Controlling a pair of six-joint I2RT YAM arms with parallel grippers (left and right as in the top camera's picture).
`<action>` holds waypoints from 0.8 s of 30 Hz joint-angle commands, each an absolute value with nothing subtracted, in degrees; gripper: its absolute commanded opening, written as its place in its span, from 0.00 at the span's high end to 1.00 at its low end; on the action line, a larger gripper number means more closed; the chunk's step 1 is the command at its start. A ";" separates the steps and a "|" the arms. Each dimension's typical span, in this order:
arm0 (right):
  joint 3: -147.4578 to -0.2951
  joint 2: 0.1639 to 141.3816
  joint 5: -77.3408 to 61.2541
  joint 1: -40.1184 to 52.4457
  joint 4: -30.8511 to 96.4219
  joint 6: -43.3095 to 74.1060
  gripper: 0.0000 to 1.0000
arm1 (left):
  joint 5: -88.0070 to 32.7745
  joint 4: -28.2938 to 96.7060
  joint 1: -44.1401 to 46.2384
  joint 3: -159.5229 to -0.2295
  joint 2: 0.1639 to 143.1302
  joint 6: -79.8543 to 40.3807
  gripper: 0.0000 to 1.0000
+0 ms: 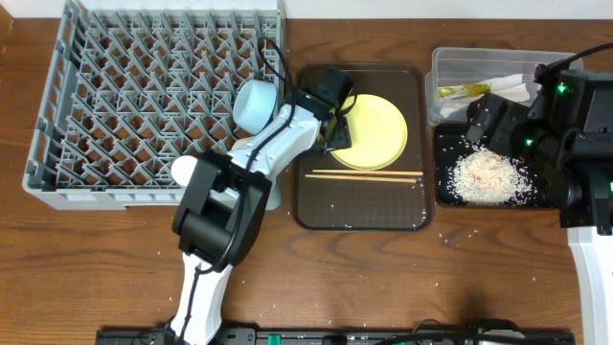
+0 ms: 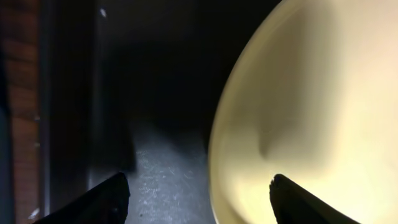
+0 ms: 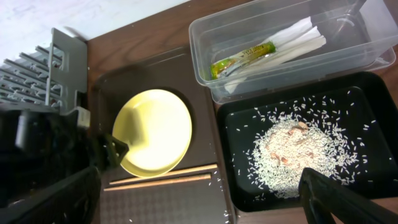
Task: Sort waste into correct bins and load items into the dishwasher
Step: 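Grasp the yellow plate's left edge with the left gripper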
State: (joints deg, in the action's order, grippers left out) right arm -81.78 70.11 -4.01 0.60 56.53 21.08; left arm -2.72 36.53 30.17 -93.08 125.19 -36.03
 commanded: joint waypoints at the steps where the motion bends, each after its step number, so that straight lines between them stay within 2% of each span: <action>1: -82.48 70.24 -3.22 0.30 56.64 21.82 0.01 | -3.68 36.10 30.24 -92.68 127.28 -38.26 0.33; 5: -82.48 70.24 -3.22 0.30 56.64 21.82 0.01 | -7.75 33.89 30.37 -92.64 128.33 -38.26 0.43; 11: -82.48 70.24 -3.22 0.30 56.64 21.82 0.01 | -8.40 30.46 30.59 -90.56 129.03 -38.26 0.48; 17: -82.48 70.24 -3.22 0.30 56.64 21.82 0.01 | -8.40 28.58 30.59 -88.07 129.03 -38.26 0.58; 24: -82.48 70.24 -3.22 0.30 56.64 21.82 0.01 | -8.40 27.46 30.57 -86.08 129.03 -38.28 0.74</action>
State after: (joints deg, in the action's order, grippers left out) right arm -81.78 70.11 -3.99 0.60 56.55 21.08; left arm -7.38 26.33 30.26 -89.76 125.78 -37.74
